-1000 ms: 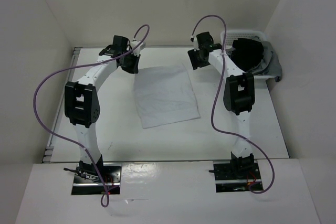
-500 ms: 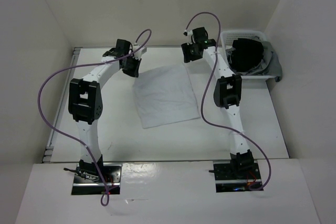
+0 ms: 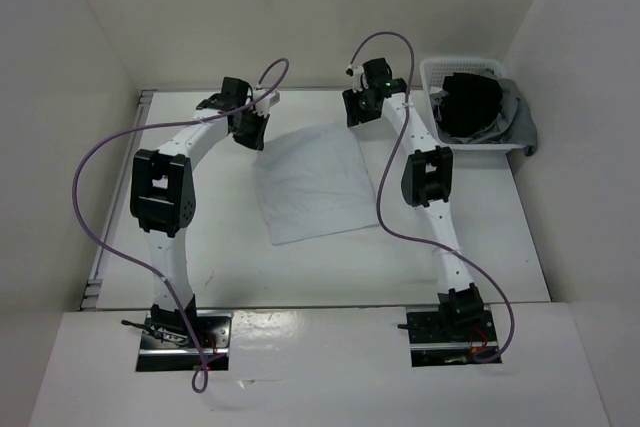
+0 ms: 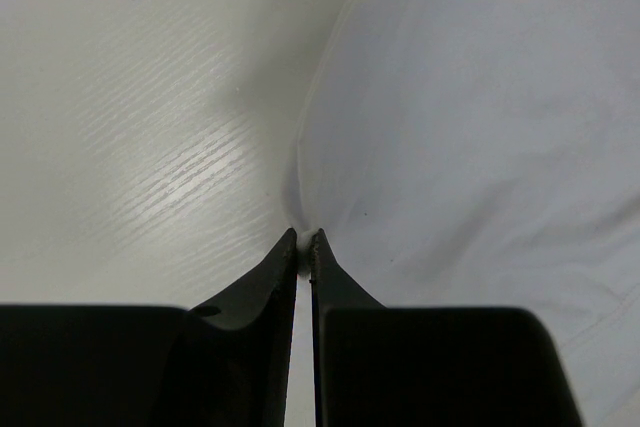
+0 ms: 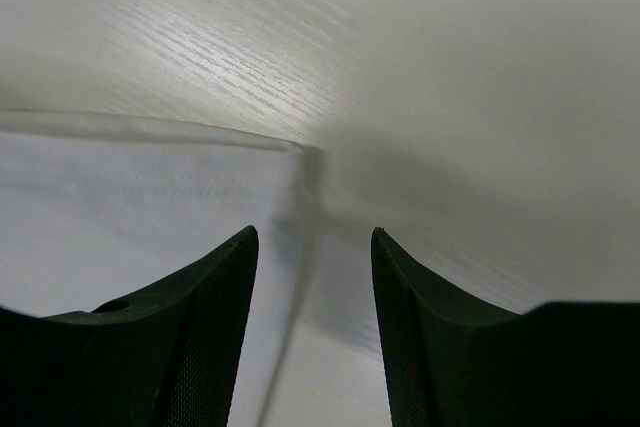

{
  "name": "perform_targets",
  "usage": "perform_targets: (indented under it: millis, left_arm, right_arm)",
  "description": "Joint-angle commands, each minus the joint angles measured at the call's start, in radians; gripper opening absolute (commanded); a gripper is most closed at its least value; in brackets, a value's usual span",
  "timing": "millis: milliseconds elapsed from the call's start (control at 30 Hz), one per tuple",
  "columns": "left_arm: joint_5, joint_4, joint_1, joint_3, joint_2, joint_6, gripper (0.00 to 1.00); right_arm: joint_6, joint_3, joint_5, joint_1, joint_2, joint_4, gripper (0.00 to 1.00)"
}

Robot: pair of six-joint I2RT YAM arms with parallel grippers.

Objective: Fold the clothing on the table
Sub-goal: Fold the skirt

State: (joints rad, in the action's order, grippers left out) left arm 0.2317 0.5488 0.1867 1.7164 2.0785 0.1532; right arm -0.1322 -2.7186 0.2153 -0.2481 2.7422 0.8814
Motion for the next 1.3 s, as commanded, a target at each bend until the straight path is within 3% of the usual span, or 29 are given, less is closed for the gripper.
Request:
perform_targets:
  millis: [0,1267]
  left_arm:
    - [0.003,-0.013,0.003,-0.005,-0.006,-0.007,0.12]
    - [-0.006,-0.013,0.04,-0.081,-0.043,0.002,0.12]
  right_arm:
    - [-0.003,-0.082,0.019,-0.02,0.034,0.019,0.54]
    - [-0.003,-0.24,0.01,-0.039,0.168,0.019,0.44]
